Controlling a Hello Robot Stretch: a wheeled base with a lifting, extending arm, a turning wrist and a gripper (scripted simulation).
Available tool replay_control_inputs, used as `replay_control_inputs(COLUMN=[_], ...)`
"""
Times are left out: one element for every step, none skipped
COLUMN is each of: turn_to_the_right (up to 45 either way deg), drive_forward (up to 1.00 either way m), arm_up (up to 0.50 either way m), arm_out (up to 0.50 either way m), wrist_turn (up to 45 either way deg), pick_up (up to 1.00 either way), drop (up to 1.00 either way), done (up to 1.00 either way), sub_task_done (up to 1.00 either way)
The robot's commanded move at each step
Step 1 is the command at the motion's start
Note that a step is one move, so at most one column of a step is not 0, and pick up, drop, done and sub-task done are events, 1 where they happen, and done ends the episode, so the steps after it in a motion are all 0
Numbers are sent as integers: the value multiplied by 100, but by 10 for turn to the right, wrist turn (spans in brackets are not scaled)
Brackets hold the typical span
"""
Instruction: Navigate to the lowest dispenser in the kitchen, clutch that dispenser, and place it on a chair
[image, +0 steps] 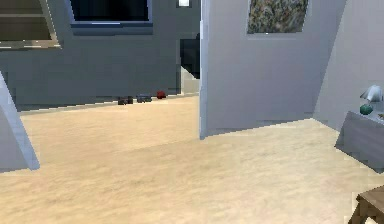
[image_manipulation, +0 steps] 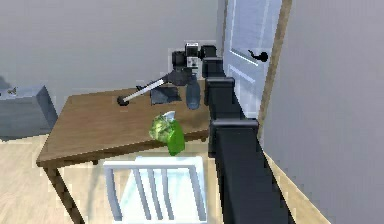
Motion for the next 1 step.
replay_control_inputs(turn_to_the_right=[0], drive_forward=[0], arm_up=[0], arm_out=[0], wrist_turn=[-450], pick_up=[0], drop=[0], done=[0], sub_task_done=[0])
